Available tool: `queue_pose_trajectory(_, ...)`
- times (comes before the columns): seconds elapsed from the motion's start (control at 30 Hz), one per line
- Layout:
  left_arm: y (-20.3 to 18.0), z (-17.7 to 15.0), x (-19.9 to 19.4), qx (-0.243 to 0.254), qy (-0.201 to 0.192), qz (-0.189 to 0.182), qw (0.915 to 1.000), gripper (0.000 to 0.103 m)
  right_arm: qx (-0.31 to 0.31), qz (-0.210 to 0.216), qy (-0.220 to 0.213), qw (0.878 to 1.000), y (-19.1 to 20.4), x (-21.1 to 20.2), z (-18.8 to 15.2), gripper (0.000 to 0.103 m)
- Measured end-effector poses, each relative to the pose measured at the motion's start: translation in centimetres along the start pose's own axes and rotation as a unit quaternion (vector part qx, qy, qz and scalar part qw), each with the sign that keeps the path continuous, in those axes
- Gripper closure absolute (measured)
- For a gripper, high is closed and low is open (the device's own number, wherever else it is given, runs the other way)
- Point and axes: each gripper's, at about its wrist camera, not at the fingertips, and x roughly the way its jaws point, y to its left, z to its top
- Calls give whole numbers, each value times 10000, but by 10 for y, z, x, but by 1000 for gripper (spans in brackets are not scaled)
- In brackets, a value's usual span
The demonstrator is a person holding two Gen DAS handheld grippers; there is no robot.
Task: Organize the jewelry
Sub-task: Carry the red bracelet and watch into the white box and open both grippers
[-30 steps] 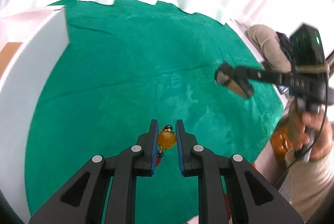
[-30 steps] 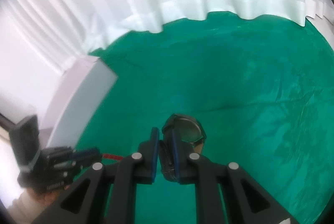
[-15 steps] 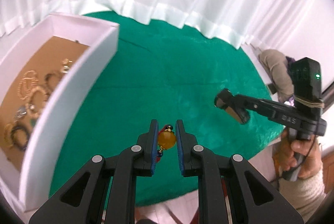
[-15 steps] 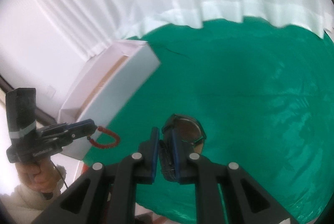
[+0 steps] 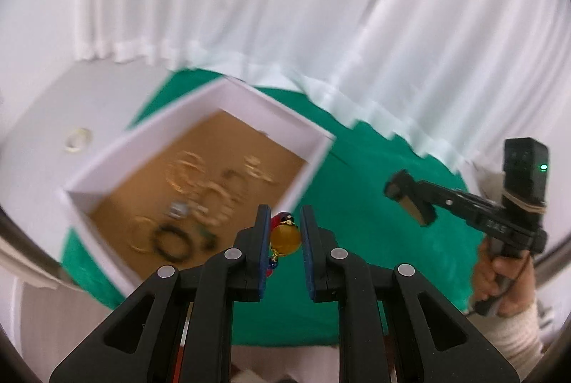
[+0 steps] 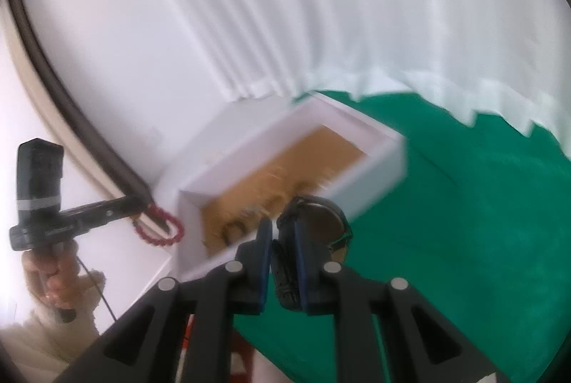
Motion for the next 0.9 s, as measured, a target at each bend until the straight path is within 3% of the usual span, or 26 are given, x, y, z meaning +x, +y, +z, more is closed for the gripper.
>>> queue_pose_trajectory(0.2, 61, 16, 29, -275, -136, 847, 9959, 88, -219, 317, 297, 9988, 44, 75, 40, 90)
queue_pose_trajectory(0.47, 134, 7, 104, -918, 335, 1239, 9875, 88, -608, -87, 1088, 9922, 70, 192, 46, 90)
queue_pose_trajectory(0.73, 145, -10, 148, -1082, 619, 1577, 9796, 87, -794, -427, 1613, 9828, 67, 260, 28, 87)
queue_pose_trajectory(0.77, 144, -12, 150, -1087, 619, 1606, 9791, 84, -816, -441, 1613, 9825, 67, 262, 27, 87)
queue_pose_trajectory(0.83, 141, -13, 150, -1077, 610, 1723, 9772, 62, -849, -506, 1608, 9820, 67, 263, 27, 82)
queue_pose_trajectory(0.87, 139, -14, 148, -1071, 557, 1838, 9755, 42, -850, -579, 1563, 9823, 67, 260, 29, 65)
queue_pose_trajectory(0.9, 138, -14, 146, -1064, 489, 1924, 9743, 28, -854, -655, 1501, 9828, 67, 257, 31, 55)
